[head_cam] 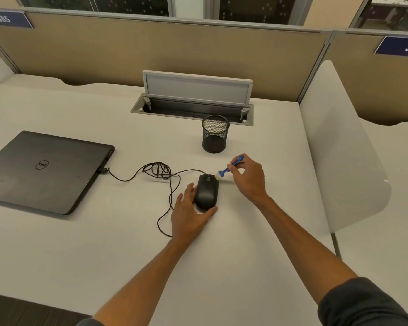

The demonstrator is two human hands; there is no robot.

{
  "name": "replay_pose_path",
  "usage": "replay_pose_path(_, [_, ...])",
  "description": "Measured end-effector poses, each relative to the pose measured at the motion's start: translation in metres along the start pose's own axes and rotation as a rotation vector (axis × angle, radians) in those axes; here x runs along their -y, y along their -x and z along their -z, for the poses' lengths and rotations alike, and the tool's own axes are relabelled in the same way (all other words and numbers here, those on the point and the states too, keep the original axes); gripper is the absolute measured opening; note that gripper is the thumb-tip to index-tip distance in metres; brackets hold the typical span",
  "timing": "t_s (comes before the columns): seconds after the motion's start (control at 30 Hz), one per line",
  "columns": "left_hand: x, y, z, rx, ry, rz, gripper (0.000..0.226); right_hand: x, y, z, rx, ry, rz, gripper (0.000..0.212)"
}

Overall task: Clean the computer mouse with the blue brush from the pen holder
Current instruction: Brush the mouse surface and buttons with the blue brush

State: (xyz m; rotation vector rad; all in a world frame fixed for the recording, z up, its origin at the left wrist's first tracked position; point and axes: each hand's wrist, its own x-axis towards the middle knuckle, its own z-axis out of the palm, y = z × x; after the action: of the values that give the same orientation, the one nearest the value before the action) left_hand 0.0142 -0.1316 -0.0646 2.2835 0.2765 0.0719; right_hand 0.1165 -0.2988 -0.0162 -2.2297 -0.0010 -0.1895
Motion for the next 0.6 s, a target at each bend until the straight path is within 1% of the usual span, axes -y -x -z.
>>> replay_pose_path(0.07, [0.000, -0.001, 0.000, 0.019, -0.018, 0.011, 0.098, 0.007, -0.007, -0.004, -0.048, 0.036, -0.011, 0.028])
replay_pose_path(0.13, [0.001, -0.001, -0.001, 0.033, -0.023, 0.016, 0.098, 0.015, -0.007, -0.009, -0.069, -0.004, 0.049, 0.018])
replay_pose_path(0.2, [0.001, -0.001, -0.001, 0.039, -0.027, 0.015, 0.098, 0.020, -0.005, -0.013, 0.003, -0.010, 0.114, 0.014])
replay_pose_path(0.27, [0.001, 0.000, 0.000, 0.037, -0.030, 0.013, 0.097, 0.020, -0.005, -0.016, 0.074, 0.049, 0.121, 0.019])
replay_pose_path(0.37, [0.001, 0.001, 0.000, 0.020, -0.025, 0.006, 0.092, 0.019, -0.009, -0.016, 0.017, 0.178, 0.091, 0.027])
replay_pose_path(0.43, [0.000, 0.001, 0.000, 0.012, -0.016, -0.005, 0.089, 0.023, -0.009, -0.016, 0.001, 0.154, 0.083, 0.028])
replay_pose_path(0.5, [0.001, 0.002, 0.000, 0.016, -0.008, -0.012, 0.088, 0.027, -0.006, -0.017, 0.044, 0.081, 0.099, 0.024])
replay_pose_path(0.57, [0.001, 0.002, 0.000, 0.017, 0.004, -0.017, 0.088, 0.027, -0.005, -0.019, 0.075, 0.126, 0.089, 0.026])
replay_pose_path(0.6, [0.001, 0.002, 0.000, 0.014, 0.014, -0.028, 0.089, 0.027, -0.004, -0.018, 0.053, 0.186, 0.075, 0.030])
